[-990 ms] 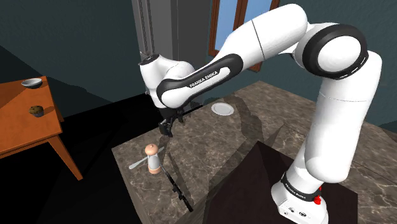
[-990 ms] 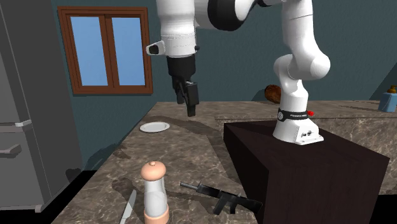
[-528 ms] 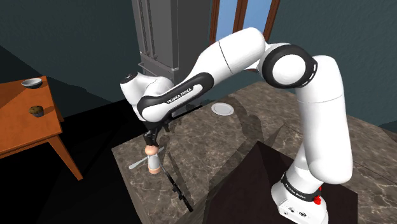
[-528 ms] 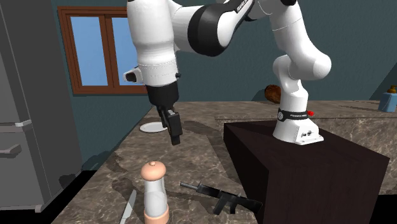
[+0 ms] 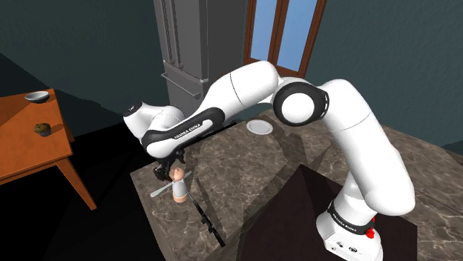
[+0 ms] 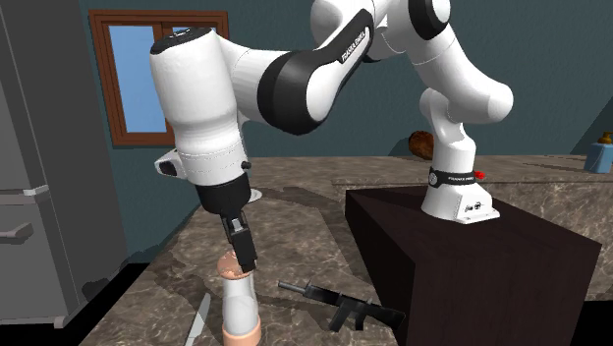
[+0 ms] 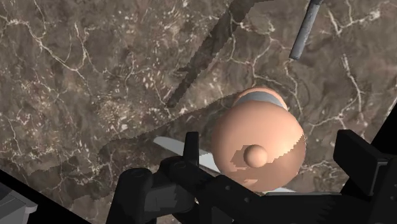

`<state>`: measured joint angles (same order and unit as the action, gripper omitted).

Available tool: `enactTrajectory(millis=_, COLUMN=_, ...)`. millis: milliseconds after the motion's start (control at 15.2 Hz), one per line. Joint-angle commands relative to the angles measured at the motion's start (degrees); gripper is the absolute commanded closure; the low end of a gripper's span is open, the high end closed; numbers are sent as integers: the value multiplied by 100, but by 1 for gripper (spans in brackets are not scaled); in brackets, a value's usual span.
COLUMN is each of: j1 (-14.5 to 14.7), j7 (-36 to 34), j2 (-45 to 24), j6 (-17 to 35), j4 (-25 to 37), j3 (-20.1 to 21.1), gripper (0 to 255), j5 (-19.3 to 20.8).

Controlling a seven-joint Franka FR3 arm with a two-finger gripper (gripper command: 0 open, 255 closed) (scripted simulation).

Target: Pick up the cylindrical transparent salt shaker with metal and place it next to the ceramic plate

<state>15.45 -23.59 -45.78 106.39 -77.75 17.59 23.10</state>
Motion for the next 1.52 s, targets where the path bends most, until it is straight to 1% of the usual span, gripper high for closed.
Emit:
enactTrajectory(millis=0, j1=-18, j7=-16, j2=-40, j6=121, j4=-83, j3=-17, gripper=0, j5=24)
enactTrajectory(millis=264, j1=-52, j7=-52, j2=-106, j6=348, j4=-249, j3=-46, gripper=0, j5=68)
enactTrajectory(millis=792, j1=-52, j7=-52, j2=-106, j6=347, j4=-247, j3=-46, gripper=0, j5=68)
enactTrajectory(millis=858, j1=-52, j7=-52, j2=-106, j6=347, j4=-247, j3=-46, gripper=255, j5=68)
enactTrajectory(millis=1452, j1=-52, j7=-52, j2=-106, j6=348, j4=-248, j3=-46, gripper=255, j5=68)
